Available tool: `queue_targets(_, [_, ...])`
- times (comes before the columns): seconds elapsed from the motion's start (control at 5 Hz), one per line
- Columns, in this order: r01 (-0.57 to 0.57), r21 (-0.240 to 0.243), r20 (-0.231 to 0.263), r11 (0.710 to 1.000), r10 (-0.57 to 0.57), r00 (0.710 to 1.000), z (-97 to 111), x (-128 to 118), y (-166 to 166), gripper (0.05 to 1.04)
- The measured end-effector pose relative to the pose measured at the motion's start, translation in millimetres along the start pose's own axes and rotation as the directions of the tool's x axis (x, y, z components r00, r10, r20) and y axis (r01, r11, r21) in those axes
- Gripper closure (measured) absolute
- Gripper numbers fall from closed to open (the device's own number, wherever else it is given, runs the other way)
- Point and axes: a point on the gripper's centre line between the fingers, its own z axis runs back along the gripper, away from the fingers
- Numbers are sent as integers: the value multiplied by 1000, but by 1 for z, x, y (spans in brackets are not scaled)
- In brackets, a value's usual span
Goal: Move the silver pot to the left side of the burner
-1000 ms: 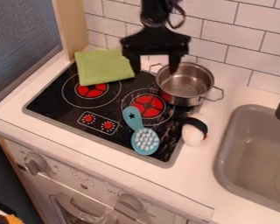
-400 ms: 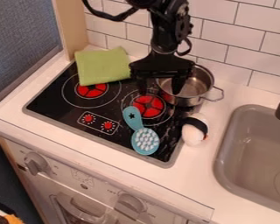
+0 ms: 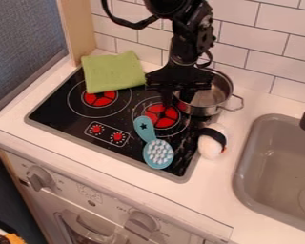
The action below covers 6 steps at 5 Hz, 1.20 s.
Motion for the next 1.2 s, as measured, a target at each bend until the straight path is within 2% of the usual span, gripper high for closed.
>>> queue_targets(0.2, [16, -15, 2, 1000, -16, 1000, 0, 0, -2, 916])
queue_targets(0.4, [17, -19, 1, 1000, -17, 1000, 0, 1, -3, 983])
queue_targets(0.8, [14, -25, -7, 1000, -14, 1000, 0, -2, -1, 986])
queue_targets(1.0, [-3, -3, 0, 1000, 3, 1000, 2, -2, 4, 986])
queue_targets(1.2, [-13, -11, 3, 1000, 13, 1000, 12, -2, 5, 994])
